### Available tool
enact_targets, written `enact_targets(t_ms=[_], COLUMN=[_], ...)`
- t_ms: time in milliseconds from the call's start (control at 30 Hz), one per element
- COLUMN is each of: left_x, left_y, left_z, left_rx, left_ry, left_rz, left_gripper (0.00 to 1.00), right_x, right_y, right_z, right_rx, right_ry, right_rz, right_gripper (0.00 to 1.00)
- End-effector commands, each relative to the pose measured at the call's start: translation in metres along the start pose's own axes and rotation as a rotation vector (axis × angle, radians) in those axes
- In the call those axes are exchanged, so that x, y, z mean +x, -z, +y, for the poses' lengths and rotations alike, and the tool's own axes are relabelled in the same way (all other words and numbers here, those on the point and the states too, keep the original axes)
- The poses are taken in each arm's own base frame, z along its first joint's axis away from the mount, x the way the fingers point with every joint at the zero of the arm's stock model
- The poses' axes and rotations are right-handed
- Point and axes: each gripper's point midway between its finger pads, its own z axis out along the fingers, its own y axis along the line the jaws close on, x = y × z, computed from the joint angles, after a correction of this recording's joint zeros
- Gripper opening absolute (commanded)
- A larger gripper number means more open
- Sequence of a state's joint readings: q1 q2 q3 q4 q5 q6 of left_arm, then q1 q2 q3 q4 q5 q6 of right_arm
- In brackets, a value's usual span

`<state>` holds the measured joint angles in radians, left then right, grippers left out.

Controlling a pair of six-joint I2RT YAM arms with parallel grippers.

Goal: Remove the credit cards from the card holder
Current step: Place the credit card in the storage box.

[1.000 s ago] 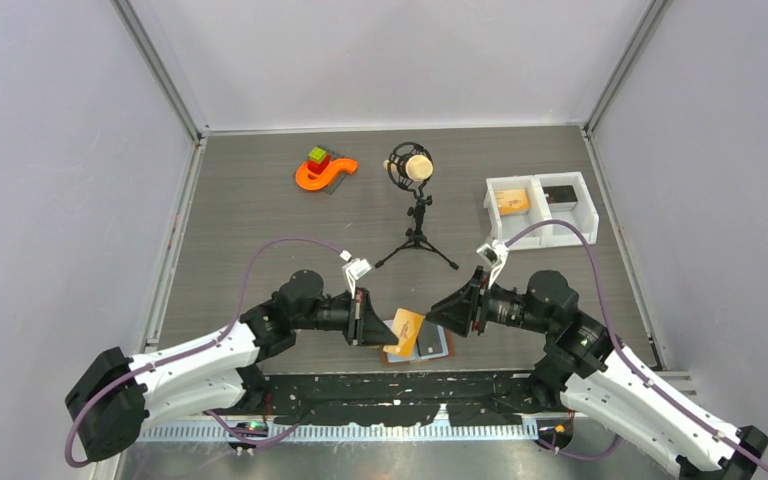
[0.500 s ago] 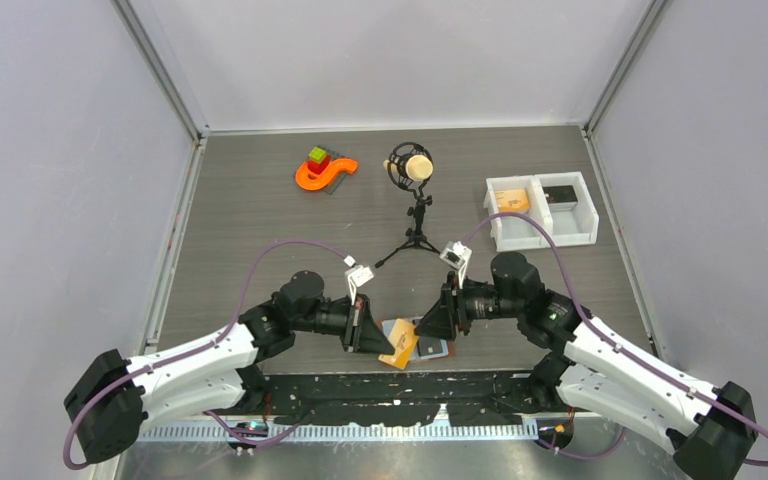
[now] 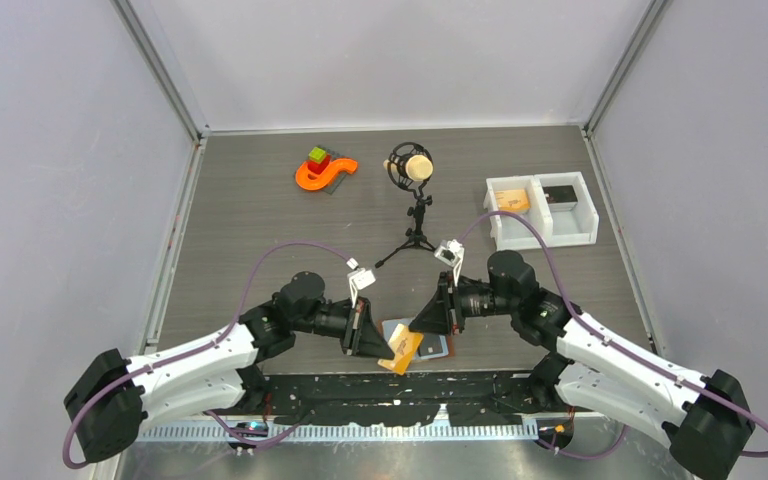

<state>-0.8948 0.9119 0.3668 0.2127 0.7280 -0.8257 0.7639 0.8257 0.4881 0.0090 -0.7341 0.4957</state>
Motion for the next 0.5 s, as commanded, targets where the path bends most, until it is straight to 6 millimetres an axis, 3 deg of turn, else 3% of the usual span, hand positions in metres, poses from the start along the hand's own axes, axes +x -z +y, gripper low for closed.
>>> enact_targets(t_ms=[0, 267, 400, 467], left_x=[-0.010, -0.010, -0.010, -0.010], left_y=[0.000, 0.001, 0.001, 0.001], left_z=[-0.012, -0.013, -0.013, -0.010], left_rx=[0.042, 0.045, 0.043, 0.027], left_ry=[-0.055, -0.057, -0.056, -0.052], left_rz=[-0.026, -0.026, -0.027, -0.032], left_gripper=[0.00, 0.00, 0.00, 0.03], right_x=[-0.006, 0.002, 0.003, 0.000], right_y=[-0.002, -0.005, -0.006, -0.006], right_z=[0.010, 0.012, 0.009, 0.008], right_rx=[-0.058, -0.101, -0.100, -0.087], right_ry=[0.025, 0.009, -0.002, -0.003], right_rz=[-0.026, 0.004, 0.000, -0.016], right_gripper=[0.24, 0.26, 0.09, 0.06])
